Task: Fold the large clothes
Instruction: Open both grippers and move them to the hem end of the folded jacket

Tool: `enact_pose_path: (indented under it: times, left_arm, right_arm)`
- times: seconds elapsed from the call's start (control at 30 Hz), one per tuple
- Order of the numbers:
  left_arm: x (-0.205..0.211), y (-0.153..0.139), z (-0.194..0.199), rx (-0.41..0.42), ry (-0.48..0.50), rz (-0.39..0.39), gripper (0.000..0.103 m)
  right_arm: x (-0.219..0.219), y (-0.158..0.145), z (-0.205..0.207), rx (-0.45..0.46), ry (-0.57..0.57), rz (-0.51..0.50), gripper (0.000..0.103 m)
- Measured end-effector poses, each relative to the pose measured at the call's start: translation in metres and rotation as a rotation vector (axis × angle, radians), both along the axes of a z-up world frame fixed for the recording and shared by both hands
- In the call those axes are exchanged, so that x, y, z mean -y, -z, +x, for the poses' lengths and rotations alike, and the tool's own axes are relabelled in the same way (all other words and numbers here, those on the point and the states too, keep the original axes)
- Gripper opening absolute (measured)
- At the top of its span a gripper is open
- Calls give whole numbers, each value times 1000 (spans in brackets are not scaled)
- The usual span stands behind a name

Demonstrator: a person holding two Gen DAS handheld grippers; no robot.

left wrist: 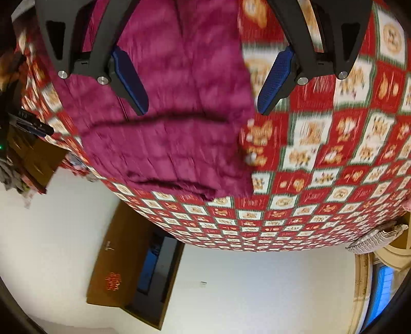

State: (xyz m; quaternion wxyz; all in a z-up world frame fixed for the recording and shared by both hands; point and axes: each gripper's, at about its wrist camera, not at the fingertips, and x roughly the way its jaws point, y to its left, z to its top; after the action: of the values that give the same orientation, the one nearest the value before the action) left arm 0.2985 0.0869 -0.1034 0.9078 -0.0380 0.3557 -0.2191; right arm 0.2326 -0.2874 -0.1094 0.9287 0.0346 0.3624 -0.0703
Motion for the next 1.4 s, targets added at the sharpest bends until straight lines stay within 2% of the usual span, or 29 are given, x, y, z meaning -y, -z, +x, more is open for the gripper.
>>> enact_pose_path:
  times: [0.33,0.53,0.67,0.8,0.93,1.03,1.2,1.27,1.4]
  left_arm:
    - [-36,37,-90,-48,-3,35,87]
    - [-39,52,-125,-79,23,40,87]
    - [-35,57,-145,-82,54,36,87]
    - [-33,68,-155,-93,36,62,87]
    - [-35,75,-158,-125,3,38,87]
    - [-34,80,-162,-140,2,54,87]
    - [-29,95,-168,-169,-9,117,87]
    - [-24,104,-169,-188,-29,178,87]
    - [-12,105,-175,-165,-37,273,87]
  right_arm:
    - [9,18,-93,-45,33,1,72]
    - [15,5,-149,-46,31,-50,72]
    - [17,5,-179,-71,5,-74,80]
    - [11,29,-181,-119,-4,-77,79]
    - [0,54,-176,-153,-23,-53,79]
    - [-8,70,-172,-198,-43,-37,79]
    - [-21,78,-172,-213,-46,-114,81]
    - [-22,77,-172,-214,-58,-104,81]
    - [-26,79,-169,-225,-55,-125,82]
